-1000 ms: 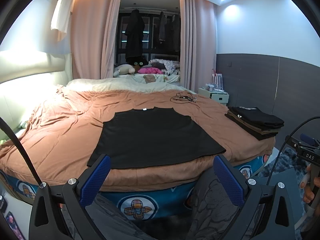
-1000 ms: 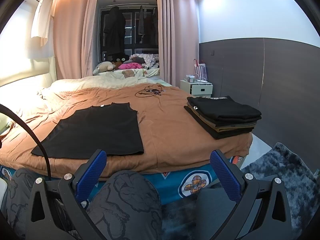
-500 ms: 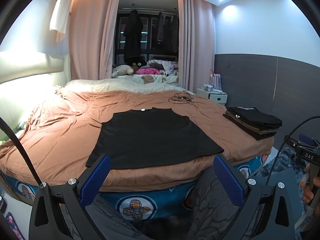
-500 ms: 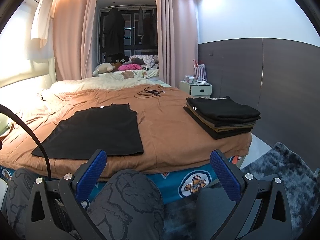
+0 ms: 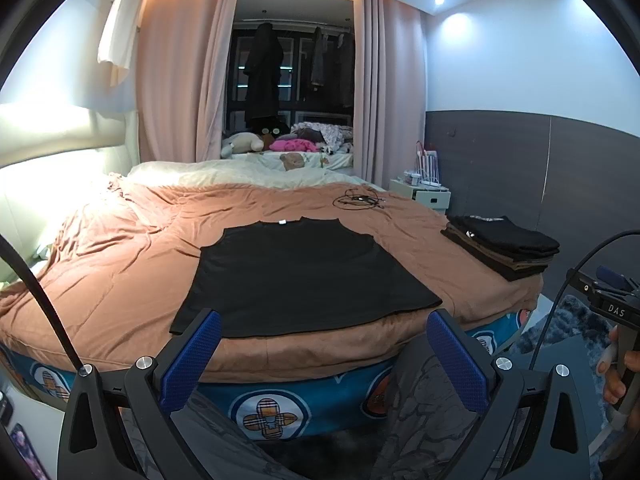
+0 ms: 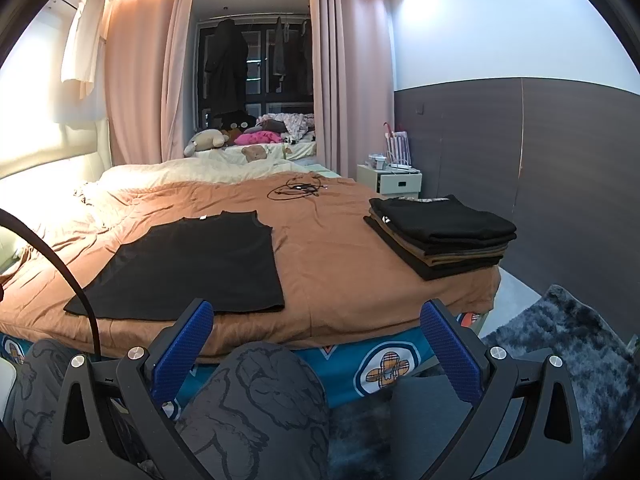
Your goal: Fold small clothes
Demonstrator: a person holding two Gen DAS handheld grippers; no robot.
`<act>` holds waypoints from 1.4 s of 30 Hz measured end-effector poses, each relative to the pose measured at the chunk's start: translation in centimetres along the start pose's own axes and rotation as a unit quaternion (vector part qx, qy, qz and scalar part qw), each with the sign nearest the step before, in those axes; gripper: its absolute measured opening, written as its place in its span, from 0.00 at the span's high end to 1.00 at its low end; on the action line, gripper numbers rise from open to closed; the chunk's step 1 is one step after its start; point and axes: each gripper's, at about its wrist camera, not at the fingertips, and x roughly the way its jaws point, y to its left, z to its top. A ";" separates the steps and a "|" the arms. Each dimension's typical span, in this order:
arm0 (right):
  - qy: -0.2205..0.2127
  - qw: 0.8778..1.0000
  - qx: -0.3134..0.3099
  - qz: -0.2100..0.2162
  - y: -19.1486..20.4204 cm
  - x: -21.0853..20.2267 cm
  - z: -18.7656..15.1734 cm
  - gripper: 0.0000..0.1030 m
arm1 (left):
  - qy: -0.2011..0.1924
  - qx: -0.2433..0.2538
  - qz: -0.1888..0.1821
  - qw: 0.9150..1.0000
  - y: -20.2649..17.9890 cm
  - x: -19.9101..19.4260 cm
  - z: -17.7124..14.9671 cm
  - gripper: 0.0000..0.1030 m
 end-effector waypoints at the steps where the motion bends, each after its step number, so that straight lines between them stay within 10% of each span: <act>1: 0.000 1.000 -0.001 0.000 0.1 0.0 0.0 0.00 | -0.001 0.001 0.000 1.000 0.0 -0.1 0.0 0.00; 42: 0.013 1.000 0.012 0.003 1.1 5.9 1.0 0.00 | 0.045 -0.025 0.009 0.999 2.8 5.7 0.0 0.00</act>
